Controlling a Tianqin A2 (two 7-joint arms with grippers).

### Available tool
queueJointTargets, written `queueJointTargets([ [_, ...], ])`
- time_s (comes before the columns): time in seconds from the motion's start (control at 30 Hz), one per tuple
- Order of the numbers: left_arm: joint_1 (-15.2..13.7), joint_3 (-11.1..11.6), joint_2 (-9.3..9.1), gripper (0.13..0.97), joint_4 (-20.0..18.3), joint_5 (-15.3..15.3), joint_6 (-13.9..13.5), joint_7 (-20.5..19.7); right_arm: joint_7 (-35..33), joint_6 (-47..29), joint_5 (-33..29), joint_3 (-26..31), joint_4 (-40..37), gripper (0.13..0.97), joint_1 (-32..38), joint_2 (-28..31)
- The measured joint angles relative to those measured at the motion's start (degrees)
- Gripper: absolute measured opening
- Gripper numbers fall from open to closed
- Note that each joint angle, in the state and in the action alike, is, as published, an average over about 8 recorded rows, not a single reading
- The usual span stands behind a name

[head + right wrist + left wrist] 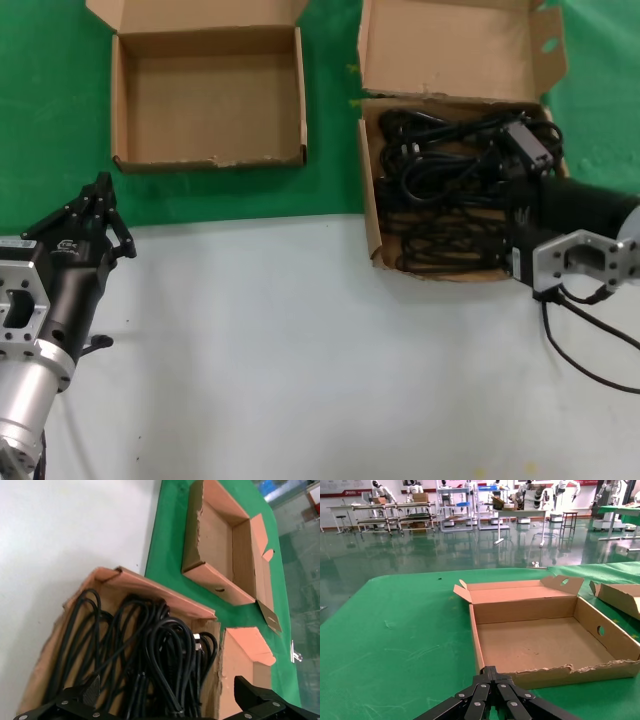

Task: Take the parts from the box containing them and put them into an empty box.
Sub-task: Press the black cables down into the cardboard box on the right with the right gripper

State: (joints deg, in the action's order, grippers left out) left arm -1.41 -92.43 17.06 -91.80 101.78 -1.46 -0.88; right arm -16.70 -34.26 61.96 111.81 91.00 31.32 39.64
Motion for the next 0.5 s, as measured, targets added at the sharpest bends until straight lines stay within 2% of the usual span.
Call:
queueJointTargets([
  [0.33,0.0,0.0,0.0,0.145,0.0,0.0,0.0,0.0,2.2,-0.9,-5.2,-1.0,-0.3,0.909,1.0,-2.5],
  [0.5,0.0,0.0,0.0,0.145,0.0,0.0,0.0,0.0,2.2,-0.9,-5.9,-1.1,-1.2,0.835,1.2,-3.3],
])
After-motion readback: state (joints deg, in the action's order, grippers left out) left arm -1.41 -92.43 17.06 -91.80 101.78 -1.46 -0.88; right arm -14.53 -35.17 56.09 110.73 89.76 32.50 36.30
